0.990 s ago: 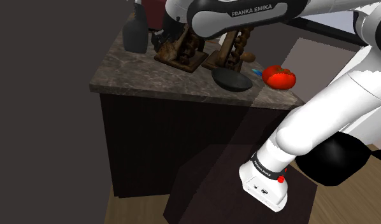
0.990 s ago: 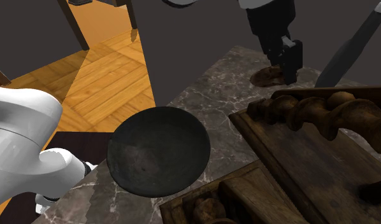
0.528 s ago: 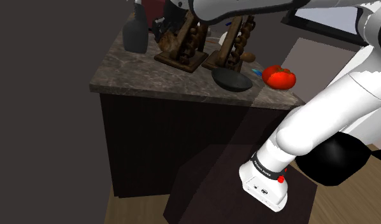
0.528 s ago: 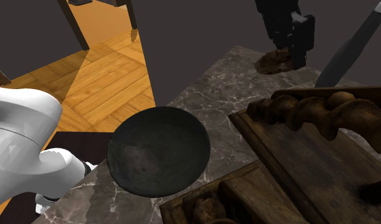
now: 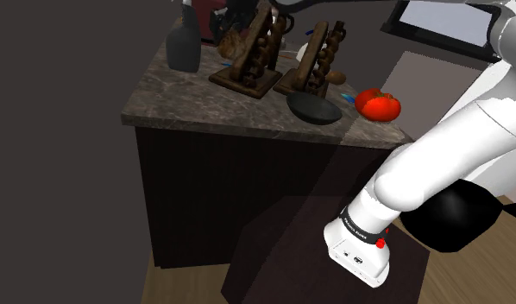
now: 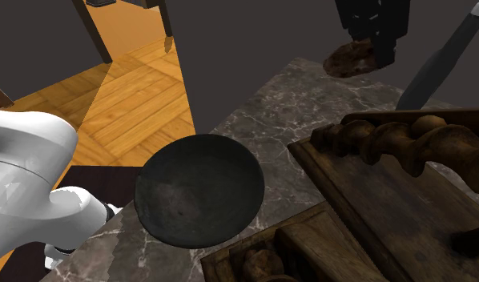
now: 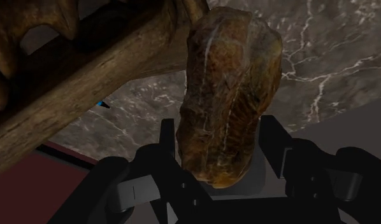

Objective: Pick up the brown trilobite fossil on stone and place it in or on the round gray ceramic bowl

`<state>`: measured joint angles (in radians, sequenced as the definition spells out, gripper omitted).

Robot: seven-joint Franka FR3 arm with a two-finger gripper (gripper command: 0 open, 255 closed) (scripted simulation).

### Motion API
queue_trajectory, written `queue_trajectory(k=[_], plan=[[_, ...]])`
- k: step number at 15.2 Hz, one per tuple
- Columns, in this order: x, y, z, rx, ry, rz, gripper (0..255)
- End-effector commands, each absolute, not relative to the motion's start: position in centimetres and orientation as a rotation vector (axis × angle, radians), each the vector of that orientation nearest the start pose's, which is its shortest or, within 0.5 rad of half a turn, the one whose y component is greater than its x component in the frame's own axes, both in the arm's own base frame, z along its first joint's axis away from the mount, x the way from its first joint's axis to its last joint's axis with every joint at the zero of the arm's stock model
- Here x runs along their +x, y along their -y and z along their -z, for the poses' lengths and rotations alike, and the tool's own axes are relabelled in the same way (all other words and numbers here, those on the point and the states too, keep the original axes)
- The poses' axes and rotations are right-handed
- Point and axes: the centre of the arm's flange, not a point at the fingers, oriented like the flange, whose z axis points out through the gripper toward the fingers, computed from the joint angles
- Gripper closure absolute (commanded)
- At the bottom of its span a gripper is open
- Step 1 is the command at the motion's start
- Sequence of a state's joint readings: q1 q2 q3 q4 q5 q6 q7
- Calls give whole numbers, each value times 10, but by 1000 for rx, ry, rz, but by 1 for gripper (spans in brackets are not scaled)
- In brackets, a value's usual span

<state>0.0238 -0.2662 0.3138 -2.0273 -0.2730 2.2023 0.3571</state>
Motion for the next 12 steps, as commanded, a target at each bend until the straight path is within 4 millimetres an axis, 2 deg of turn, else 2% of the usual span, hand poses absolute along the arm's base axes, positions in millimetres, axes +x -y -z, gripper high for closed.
queue_trajectory(k=[1,12], plan=[[470,-166,-610,-3199,164,835,255],[350,-85,-615,-3199,164,835,255]])
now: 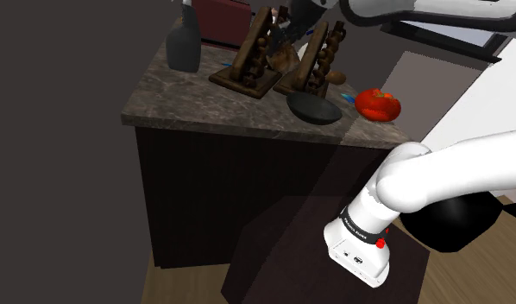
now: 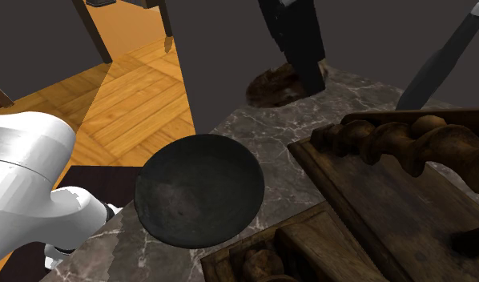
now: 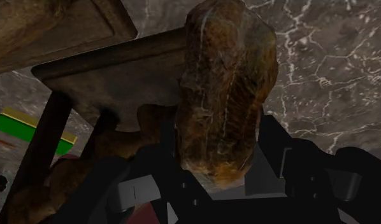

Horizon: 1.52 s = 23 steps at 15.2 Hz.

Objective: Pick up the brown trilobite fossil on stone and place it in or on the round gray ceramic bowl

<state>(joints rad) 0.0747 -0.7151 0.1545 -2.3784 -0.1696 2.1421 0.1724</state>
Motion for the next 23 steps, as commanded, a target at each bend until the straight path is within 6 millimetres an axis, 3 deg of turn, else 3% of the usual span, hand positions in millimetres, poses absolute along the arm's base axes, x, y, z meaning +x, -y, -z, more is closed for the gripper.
queue_trajectory(k=[1,10,23], plan=[[339,-78,-616,-3199,164,835,255],[245,-13,-620,-3199,164,835,255],[245,-13,-551,-3199,164,835,255]])
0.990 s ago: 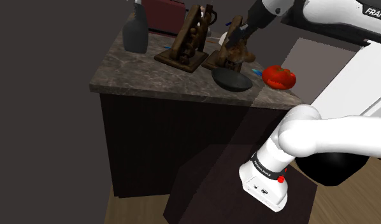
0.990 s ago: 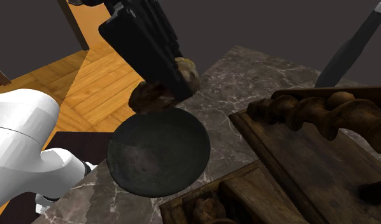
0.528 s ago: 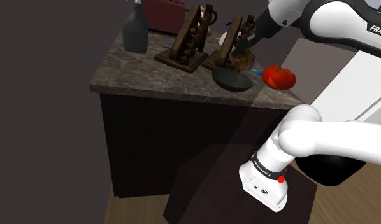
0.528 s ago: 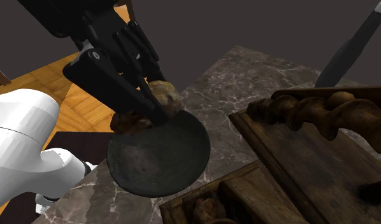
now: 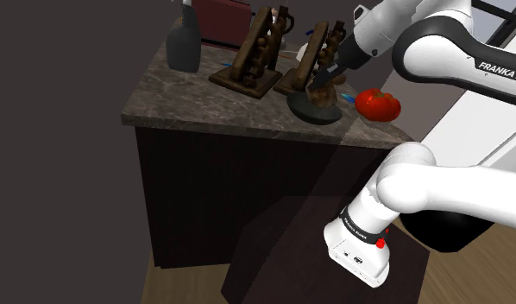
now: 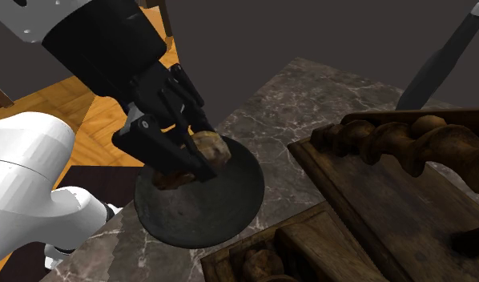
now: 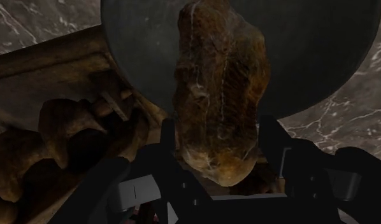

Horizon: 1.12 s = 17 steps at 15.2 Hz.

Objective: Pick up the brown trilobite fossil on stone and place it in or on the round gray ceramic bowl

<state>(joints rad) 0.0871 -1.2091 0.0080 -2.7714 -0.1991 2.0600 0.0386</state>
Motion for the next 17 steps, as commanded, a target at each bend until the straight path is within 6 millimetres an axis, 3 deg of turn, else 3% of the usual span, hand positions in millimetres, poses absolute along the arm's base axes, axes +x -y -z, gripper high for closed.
queue_trajectory(k=[1,10,11,16,17], plan=[[245,-13,-546,-3199,164,835,255],[245,-13,-539,-3199,164,835,255],[245,-13,-539,-3199,164,835,0],[245,-13,-539,-3199,164,835,0],[238,-15,-551,-3199,164,835,0]])
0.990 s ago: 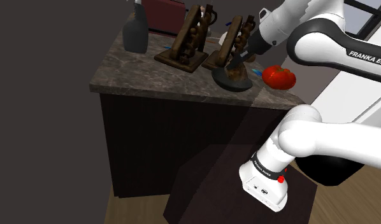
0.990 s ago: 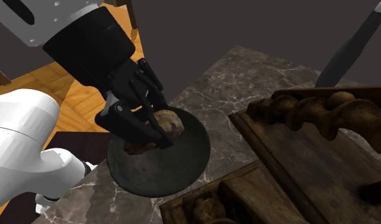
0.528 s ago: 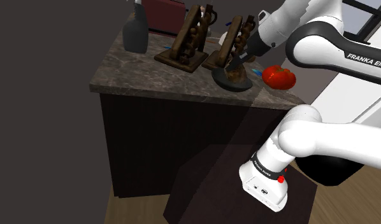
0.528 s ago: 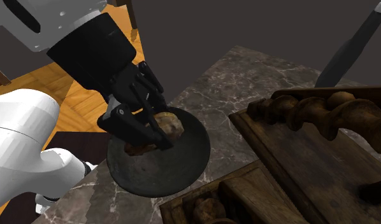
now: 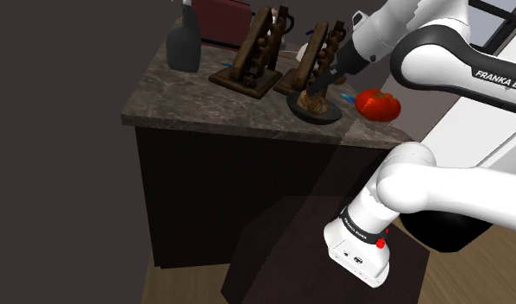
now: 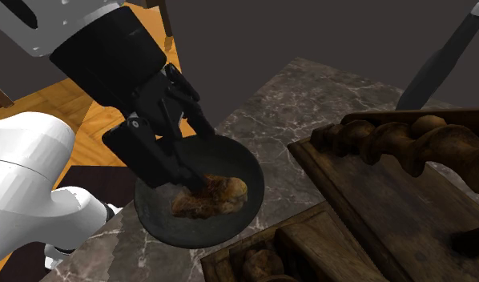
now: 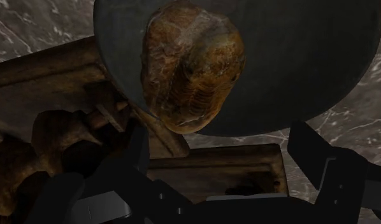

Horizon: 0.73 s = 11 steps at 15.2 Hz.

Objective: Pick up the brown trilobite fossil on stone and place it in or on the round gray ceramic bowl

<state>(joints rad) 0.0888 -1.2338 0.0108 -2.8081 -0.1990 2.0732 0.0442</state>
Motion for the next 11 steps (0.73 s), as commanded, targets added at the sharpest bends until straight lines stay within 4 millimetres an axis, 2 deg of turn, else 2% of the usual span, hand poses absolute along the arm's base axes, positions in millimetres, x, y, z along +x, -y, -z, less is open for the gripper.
queue_trajectory(k=[1,3,11], plan=[[232,-17,-562,-3199,164,835,0],[220,-20,-582,-3199,164,835,0],[220,-20,-582,-3199,164,835,0]])
